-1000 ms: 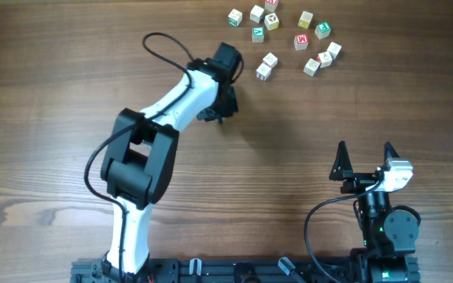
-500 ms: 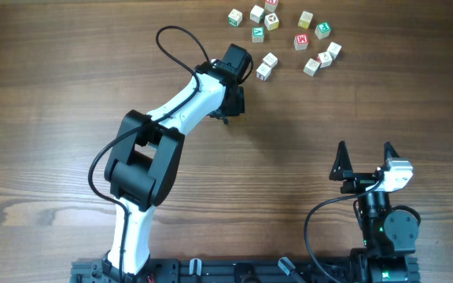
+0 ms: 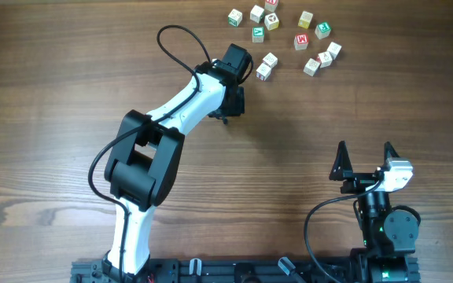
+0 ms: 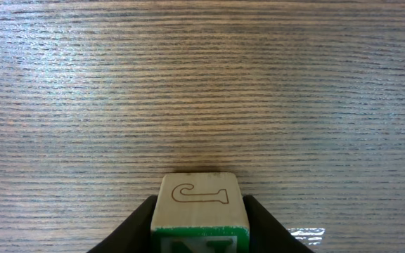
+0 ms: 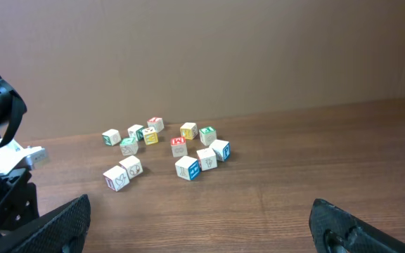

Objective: Form a circle
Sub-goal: 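Lower the N block onto the table and open the left gripper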

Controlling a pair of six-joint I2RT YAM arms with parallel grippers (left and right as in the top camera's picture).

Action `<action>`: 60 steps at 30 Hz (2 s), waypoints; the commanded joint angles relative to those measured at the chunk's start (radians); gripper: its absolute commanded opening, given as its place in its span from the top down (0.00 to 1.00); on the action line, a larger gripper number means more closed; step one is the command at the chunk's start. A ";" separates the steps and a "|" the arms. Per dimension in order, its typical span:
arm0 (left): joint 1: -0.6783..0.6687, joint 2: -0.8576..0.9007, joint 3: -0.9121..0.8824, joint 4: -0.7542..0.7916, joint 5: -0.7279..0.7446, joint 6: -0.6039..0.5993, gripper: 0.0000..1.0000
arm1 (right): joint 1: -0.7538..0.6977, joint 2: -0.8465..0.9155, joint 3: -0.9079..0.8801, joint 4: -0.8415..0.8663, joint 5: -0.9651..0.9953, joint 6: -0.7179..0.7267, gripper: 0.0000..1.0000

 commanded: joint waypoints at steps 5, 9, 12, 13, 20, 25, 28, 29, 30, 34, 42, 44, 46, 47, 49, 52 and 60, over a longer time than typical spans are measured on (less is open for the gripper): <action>-0.011 0.013 -0.008 -0.002 -0.017 0.024 0.54 | -0.004 -0.009 -0.002 0.003 -0.013 -0.014 0.00; -0.011 0.013 -0.008 -0.002 -0.017 0.024 0.49 | -0.004 -0.009 -0.002 0.003 -0.013 -0.014 0.00; -0.011 0.013 -0.008 0.000 -0.017 0.024 0.52 | -0.004 -0.009 -0.002 0.003 -0.013 -0.014 0.00; -0.011 0.013 -0.008 0.002 -0.017 0.024 0.54 | -0.004 -0.009 -0.002 0.003 -0.013 -0.014 0.00; -0.012 0.013 -0.008 0.001 -0.018 0.050 0.66 | -0.004 -0.009 -0.002 0.003 -0.013 -0.014 0.00; -0.014 0.013 -0.008 -0.006 -0.017 0.050 0.66 | -0.004 -0.009 -0.002 0.003 -0.013 -0.014 0.00; -0.014 0.013 -0.008 -0.022 -0.017 0.049 0.66 | -0.004 -0.009 -0.002 0.003 -0.013 -0.014 0.00; -0.014 0.013 -0.008 -0.032 -0.017 0.049 0.66 | -0.004 -0.009 -0.002 0.003 -0.013 -0.014 0.00; -0.014 0.013 -0.008 -0.042 -0.017 0.050 0.67 | -0.004 -0.009 -0.002 0.003 -0.013 -0.014 0.00; -0.014 0.013 -0.008 -0.050 -0.017 0.050 0.65 | -0.004 -0.009 -0.002 0.003 -0.013 -0.014 0.00; -0.014 0.013 -0.008 -0.042 -0.017 0.050 0.57 | -0.004 -0.009 -0.002 0.003 -0.013 -0.013 0.00; -0.014 0.013 -0.008 -0.042 -0.017 0.050 0.55 | -0.004 -0.009 -0.002 0.003 -0.013 -0.014 0.00; -0.014 0.013 -0.008 -0.039 -0.017 0.050 0.52 | -0.004 -0.009 -0.002 0.003 -0.013 -0.013 0.00; -0.014 0.013 -0.008 -0.035 -0.017 0.050 0.51 | -0.004 -0.009 -0.002 0.003 -0.013 -0.013 0.00; -0.014 0.013 -0.008 -0.027 -0.017 0.050 0.47 | -0.004 -0.009 -0.002 0.003 -0.013 -0.013 0.00; -0.014 0.011 0.008 -0.034 -0.017 0.050 0.44 | -0.004 -0.009 -0.002 0.003 -0.013 -0.014 0.00; -0.013 -0.146 0.169 -0.192 -0.028 0.101 0.38 | -0.004 -0.009 -0.002 0.003 -0.013 -0.014 0.00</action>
